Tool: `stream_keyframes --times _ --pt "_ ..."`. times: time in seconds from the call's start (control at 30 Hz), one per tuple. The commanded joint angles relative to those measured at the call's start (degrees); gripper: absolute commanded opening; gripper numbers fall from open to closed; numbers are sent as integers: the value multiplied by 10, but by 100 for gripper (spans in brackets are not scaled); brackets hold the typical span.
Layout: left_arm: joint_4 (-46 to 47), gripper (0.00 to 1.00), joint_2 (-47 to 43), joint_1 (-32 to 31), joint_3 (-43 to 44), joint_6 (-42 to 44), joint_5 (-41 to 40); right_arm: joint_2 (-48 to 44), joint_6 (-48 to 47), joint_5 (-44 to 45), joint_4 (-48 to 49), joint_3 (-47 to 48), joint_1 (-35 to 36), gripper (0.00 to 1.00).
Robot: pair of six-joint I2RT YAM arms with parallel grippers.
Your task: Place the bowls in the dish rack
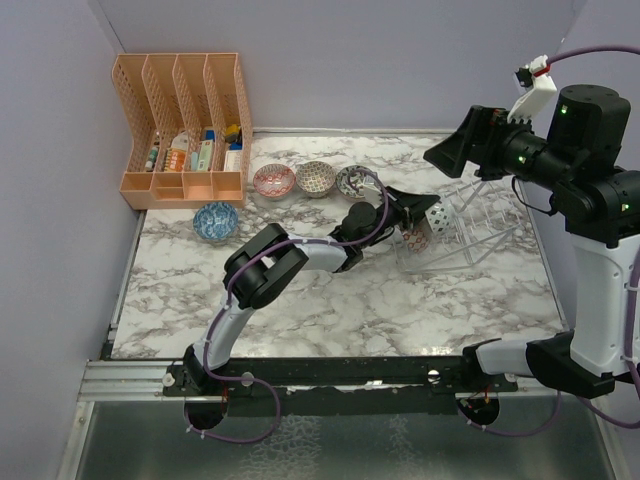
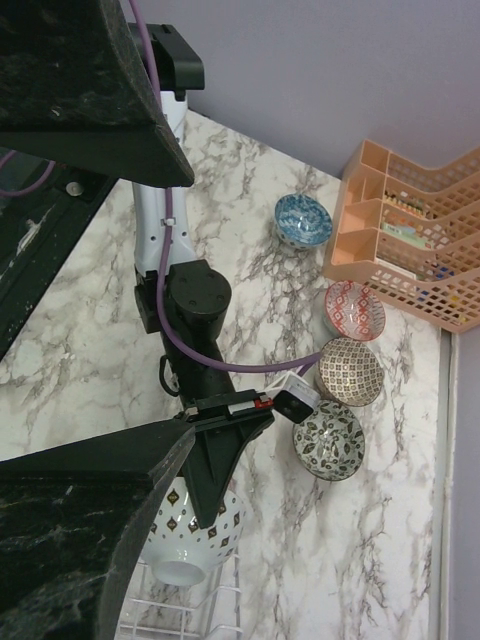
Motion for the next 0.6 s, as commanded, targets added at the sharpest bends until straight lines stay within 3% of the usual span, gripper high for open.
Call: stream_keyframes --times 0.0,0.57 --pt "43 3 1 -1 0 -14 15 -9 -5 -7 3 -4 -2 99" --pt "40 13 13 -1 -4 -22 20 -9 -9 -12 10 -16 -2 99"
